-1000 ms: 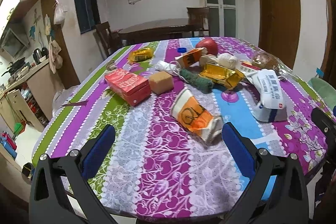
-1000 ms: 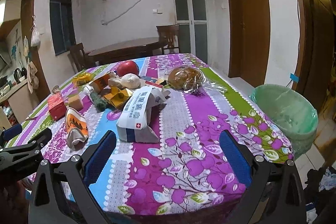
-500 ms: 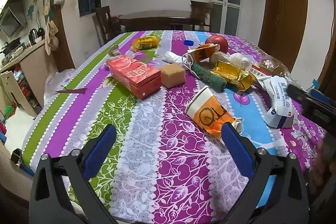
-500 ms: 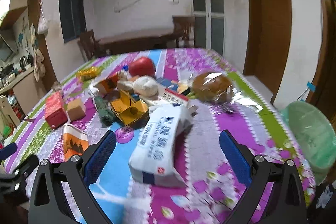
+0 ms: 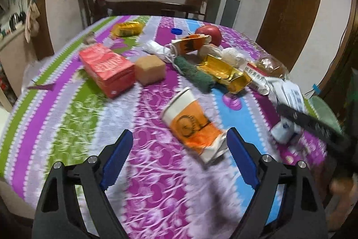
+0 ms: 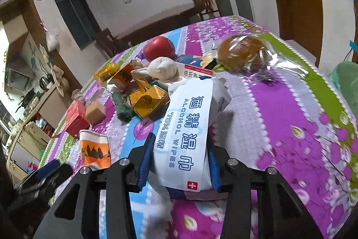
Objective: Collect trash
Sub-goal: 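Grasp the white alcohol wipes packet with the right tool while the left tool grasps the orange paper cup, then carry the wipes packet and paper cup over the green bin and open both tools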
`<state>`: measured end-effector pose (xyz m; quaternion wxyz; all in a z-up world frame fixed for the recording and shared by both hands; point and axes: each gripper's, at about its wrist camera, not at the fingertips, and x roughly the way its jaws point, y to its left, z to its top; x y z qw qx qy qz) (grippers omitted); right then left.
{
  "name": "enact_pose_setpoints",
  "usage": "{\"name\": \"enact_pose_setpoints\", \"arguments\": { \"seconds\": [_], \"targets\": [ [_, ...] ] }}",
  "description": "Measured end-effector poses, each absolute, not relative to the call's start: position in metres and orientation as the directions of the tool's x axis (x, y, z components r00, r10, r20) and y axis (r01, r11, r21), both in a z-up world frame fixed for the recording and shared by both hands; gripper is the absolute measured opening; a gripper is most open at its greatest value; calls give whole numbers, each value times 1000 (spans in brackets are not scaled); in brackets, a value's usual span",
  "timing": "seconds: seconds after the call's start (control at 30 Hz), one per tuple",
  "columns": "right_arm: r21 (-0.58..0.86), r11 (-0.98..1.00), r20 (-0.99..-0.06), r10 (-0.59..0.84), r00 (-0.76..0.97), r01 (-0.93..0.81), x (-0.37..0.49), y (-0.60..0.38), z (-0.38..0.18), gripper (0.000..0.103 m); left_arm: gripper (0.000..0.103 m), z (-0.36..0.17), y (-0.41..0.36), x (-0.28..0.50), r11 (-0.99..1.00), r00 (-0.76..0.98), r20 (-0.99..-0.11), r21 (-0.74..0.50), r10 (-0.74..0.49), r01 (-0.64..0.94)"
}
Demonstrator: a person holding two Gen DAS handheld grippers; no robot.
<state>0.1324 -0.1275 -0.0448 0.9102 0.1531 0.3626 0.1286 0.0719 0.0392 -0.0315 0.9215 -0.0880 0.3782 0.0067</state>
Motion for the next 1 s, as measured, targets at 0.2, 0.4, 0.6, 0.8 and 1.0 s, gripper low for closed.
{"name": "enact_pose_setpoints", "arguments": {
  "seconds": [0.2, 0.4, 0.6, 0.8, 1.0],
  "targets": [
    [352, 927, -616, 333, 714, -129, 105, -140, -40, 44, 90, -55, 27, 106, 963, 632, -765, -244, -122, -110],
    [311, 934, -604, 338, 722, -177, 80, -139, -35, 44, 57, -58, 19, 110, 969, 646, -758, -218, -94, -114],
    [302, 928, -598, 362, 715, -217, 70, -134, -35, 44, 53, -57, 29, 100, 960, 645, -754, -256, -128, -109],
    [286, 925, -589, 377, 715, -251, 59, -128, -30, 44, 52, -41, 23, 81, 978, 690, -721, -186, -67, -99],
    [260, 936, -562, 346, 751, -236, 49, -140, -18, 44, 52, -18, 1, 79, 987, 727, -679, -157, -103, -7]
  ]
}}
